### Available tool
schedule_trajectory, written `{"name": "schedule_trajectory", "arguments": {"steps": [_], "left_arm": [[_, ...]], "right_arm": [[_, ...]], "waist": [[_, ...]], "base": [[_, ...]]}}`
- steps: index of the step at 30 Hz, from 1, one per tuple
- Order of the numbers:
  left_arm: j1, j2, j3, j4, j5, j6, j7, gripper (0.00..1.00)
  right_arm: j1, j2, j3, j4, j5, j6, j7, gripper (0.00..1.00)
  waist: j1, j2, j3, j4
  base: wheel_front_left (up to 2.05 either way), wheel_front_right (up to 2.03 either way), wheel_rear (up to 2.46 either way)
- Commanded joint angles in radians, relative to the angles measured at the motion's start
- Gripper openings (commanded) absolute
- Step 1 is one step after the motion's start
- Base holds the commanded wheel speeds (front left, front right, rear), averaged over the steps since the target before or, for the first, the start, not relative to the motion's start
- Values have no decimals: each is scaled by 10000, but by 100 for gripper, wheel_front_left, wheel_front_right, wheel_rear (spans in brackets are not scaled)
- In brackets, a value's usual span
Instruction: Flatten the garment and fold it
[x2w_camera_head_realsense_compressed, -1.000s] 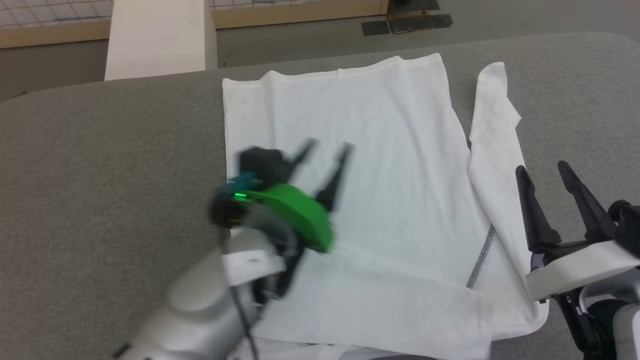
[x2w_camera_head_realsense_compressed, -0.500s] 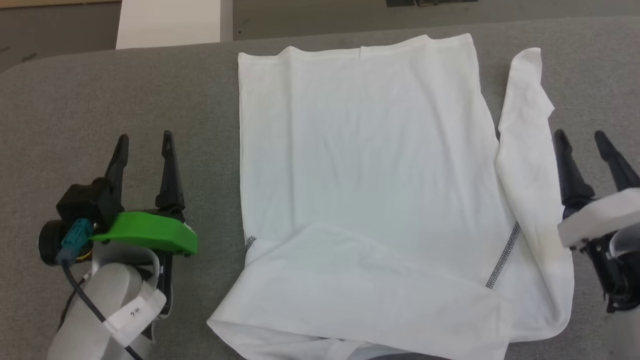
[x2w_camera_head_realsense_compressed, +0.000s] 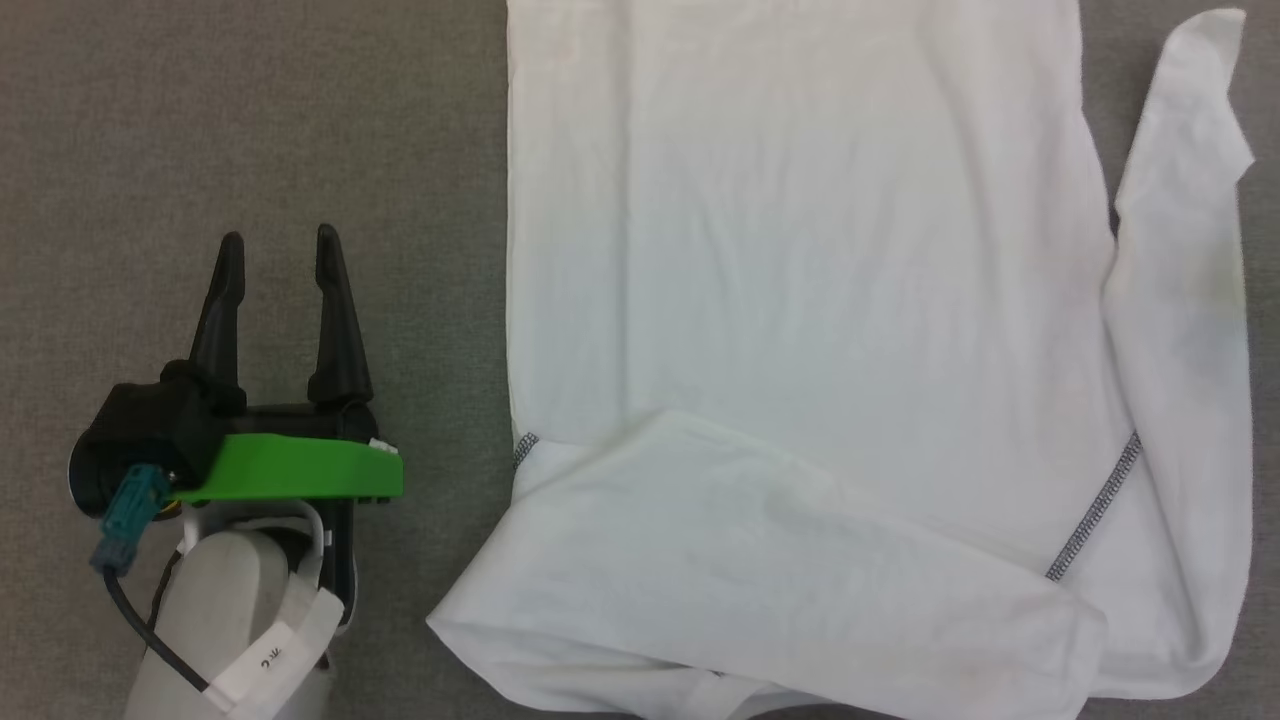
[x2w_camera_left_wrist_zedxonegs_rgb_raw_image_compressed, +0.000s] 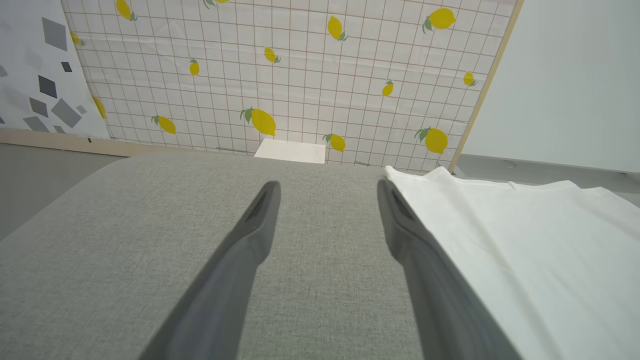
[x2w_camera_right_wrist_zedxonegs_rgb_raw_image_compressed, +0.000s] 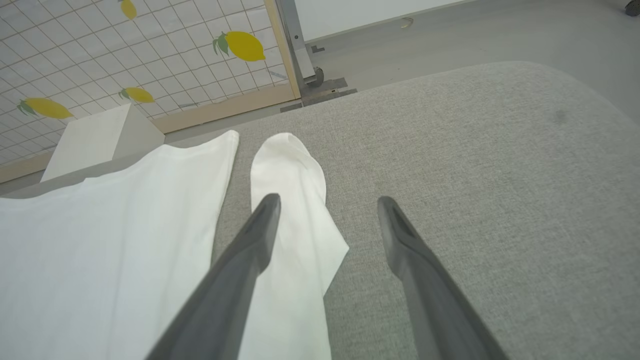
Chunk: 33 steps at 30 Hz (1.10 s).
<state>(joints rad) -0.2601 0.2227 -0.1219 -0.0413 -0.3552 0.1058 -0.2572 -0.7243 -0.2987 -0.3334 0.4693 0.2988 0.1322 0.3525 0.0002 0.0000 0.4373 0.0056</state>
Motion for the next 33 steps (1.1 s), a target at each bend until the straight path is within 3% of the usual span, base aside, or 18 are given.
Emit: {"name": "schedule_trajectory", "arguments": {"steps": [1, 14, 15, 16, 17, 19, 27, 33], "left_arm": [[6, -110, 129, -47, 134, -142, -45, 100], [-331, -983, 1103, -126, 825, -1089, -45, 100], [-348, -1030, 1142, -113, 862, -1142, -45, 100], [-364, -1081, 1187, -92, 911, -1206, -45, 100], [-376, -1118, 1225, -76, 947, -1254, -45, 100], [-394, -1198, 1312, -35, 1019, -1348, -45, 100], [-264, -1452, 1593, 266, 1215, -1634, -45, 100], [35, -1535, 1817, 553, 1358, -1828, -45, 100]], "right_arm": [[-360, -99, -102, 218, -144, -15, 216, 100], [-2230, -655, 358, 961, -1080, -15, 1786, 97], [-2288, -673, 380, 1002, -1140, -15, 1882, 78], [-2344, -692, 427, 1045, -1213, -15, 1995, 47], [-2379, -704, 470, 1068, -1261, -15, 2080, 38], [-2410, -737, 536, 1054, -1356, -15, 2141, 0], [-1810, -693, 321, 592, -1143, -15, 1041, 0], [-480, -582, 238, -550, -452, -15, 197, 0]], "waist": [[-2, 0, 807, 520], [-2, 0, 1815, 907], [-2, 0, 1836, 914], [-2, 0, 1852, 921], [-2, 0, 1862, 924], [-2, 0, 1859, 918], [-2, 0, 1197, 771], [-2, 0, 138, 515]], "base": [[0, 0, 0], [0, 0, 0], [0, 0, 0], [0, 0, 0], [0, 0, 0], [0, 0, 0], [0, 0, 0], [0, 0, 0]]}}
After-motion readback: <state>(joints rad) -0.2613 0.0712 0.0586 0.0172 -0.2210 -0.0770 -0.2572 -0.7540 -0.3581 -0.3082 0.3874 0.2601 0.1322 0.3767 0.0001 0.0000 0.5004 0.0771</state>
